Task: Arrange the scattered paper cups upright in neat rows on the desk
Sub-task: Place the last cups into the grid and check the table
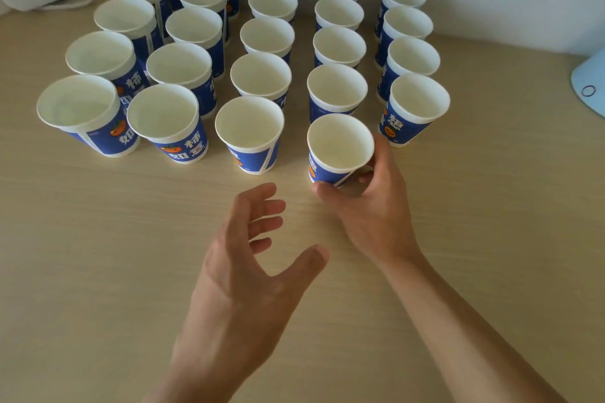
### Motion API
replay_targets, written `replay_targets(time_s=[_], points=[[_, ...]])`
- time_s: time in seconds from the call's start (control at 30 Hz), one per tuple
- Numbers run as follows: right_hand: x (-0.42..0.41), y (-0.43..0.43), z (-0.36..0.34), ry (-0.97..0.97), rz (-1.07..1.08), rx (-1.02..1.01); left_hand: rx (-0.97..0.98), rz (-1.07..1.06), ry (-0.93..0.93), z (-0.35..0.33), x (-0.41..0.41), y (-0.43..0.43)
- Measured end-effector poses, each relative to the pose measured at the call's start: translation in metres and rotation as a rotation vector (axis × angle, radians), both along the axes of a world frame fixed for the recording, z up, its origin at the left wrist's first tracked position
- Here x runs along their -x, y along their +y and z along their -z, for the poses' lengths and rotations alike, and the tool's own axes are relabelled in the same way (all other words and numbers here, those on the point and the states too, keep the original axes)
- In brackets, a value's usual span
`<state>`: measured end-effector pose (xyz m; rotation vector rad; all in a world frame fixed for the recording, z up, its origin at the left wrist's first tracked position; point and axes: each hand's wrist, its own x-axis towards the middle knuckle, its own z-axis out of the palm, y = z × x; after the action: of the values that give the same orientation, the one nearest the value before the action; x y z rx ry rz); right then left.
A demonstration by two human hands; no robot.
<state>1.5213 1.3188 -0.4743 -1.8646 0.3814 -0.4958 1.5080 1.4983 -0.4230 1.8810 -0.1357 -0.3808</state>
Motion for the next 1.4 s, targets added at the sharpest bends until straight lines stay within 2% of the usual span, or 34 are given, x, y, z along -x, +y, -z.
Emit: replay_targets(time_s=[0.6,0.8,1.03,1.27,1.4], points=[[-0.006,0.006,-0.001,0.03,0.069,0.027,-0.031,0.008,-0.001,0.002,0.007,0.001],[0.024,0.004,-0.007,0.147,0.098,0.036,-0.07,0.016,-0.01,-0.009,0.016,0.004],[0.103,0.009,-0.088,0.383,0.257,-0.171,-0.144,0.075,-0.01,-0.091,0.031,0.007],[0.181,0.007,-0.202,0.36,0.37,-0.426,-0.069,0.13,-0.023,-0.191,0.068,-0.008],[0.221,-0.001,-0.25,0.294,0.401,-0.499,-0.003,0.151,-0.018,-0.234,0.108,-0.037]])
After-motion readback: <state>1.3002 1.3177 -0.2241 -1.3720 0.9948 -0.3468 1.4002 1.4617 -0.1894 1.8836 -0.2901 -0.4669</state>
